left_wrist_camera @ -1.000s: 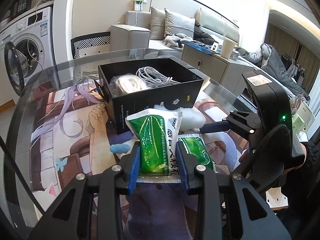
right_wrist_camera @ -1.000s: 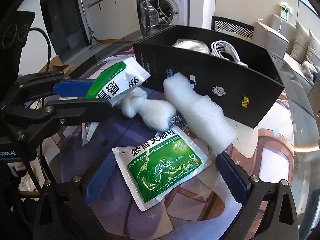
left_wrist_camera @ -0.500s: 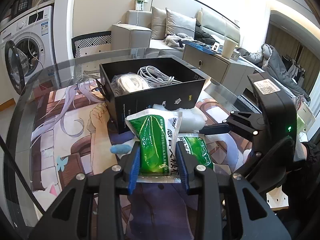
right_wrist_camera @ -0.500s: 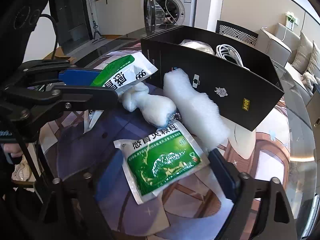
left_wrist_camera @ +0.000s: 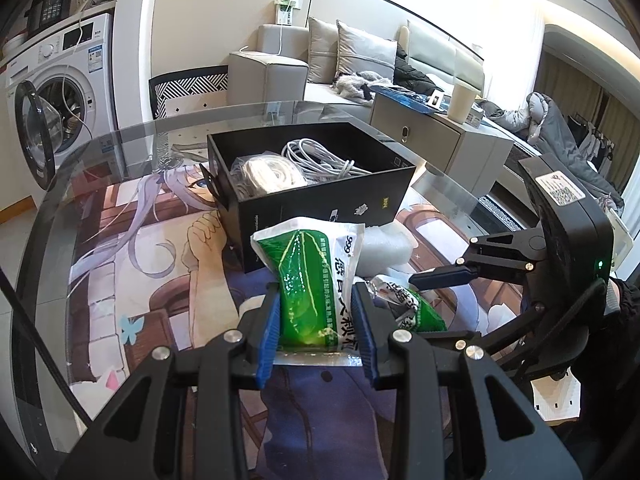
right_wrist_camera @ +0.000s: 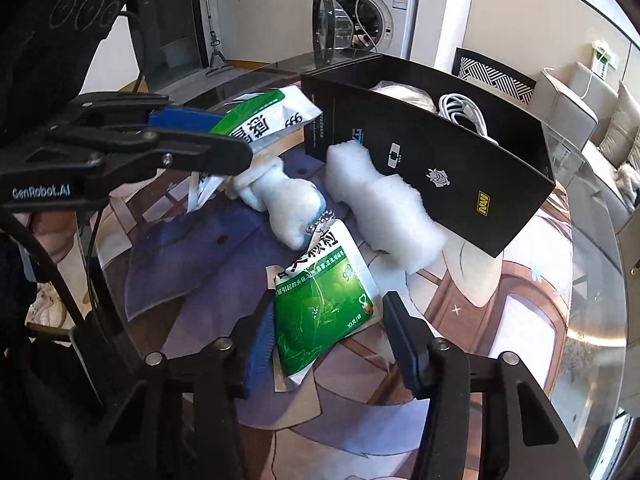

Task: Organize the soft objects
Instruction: 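Grasp smaller green packet with right gripper while left gripper holds large packet, then carry large green packet with left gripper while right gripper carries small packet to box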

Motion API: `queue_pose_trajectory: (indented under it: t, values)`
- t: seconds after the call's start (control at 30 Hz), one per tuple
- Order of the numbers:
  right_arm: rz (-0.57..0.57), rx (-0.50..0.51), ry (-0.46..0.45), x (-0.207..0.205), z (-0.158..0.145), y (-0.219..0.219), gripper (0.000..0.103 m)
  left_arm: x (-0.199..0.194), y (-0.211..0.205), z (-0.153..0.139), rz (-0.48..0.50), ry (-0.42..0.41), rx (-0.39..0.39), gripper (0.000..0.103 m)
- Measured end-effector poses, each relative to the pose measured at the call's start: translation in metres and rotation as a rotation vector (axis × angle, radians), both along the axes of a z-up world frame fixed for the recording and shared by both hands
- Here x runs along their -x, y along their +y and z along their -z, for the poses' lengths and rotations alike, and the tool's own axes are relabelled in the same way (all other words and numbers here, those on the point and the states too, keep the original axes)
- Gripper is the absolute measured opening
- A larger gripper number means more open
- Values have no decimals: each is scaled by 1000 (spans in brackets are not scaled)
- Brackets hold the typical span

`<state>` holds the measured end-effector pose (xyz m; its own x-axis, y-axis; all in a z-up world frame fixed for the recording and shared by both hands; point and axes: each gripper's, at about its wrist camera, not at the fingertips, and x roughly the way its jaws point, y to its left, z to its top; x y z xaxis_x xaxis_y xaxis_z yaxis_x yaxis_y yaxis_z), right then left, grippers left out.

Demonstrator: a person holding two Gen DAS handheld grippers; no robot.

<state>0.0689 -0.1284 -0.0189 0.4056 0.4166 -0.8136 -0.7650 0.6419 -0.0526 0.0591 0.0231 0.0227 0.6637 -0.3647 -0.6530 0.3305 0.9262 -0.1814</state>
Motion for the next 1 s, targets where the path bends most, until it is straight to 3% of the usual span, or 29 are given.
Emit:
queue_pose_trajectory:
  t: [0.4,1.0]
  values:
    - [18,-37,-19,9,-13,-24,46,1,2,-3,-14,-8,5,33]
    - [108,-141,-132,10,-64,-51,46,3,2,-13,-44,-42,15,33]
